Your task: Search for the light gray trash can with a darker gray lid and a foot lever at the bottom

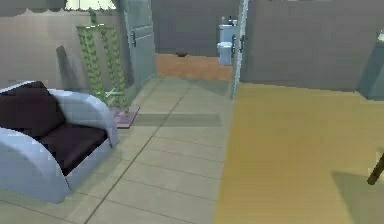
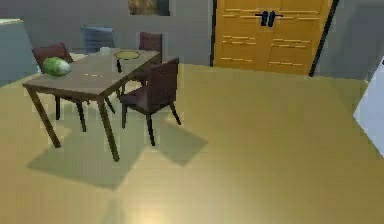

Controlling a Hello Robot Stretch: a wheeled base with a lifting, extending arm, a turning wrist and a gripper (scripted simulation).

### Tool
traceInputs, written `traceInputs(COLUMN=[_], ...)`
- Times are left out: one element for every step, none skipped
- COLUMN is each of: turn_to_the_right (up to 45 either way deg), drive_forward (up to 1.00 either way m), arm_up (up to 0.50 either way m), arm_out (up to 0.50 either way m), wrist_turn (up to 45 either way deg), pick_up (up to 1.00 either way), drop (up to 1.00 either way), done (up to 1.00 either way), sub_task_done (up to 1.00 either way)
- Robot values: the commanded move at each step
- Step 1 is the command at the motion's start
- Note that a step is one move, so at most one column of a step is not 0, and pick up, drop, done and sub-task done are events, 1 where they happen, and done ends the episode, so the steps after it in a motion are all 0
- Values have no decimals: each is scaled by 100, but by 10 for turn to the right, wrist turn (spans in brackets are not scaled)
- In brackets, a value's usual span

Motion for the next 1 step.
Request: traceInputs(turn_to_the_right=[0], drive_forward=[100], arm_up=[0], arm_out=[0], wrist_turn=[0], pick_up=[0], drop=[0], done=[0], sub_task_done=[0])
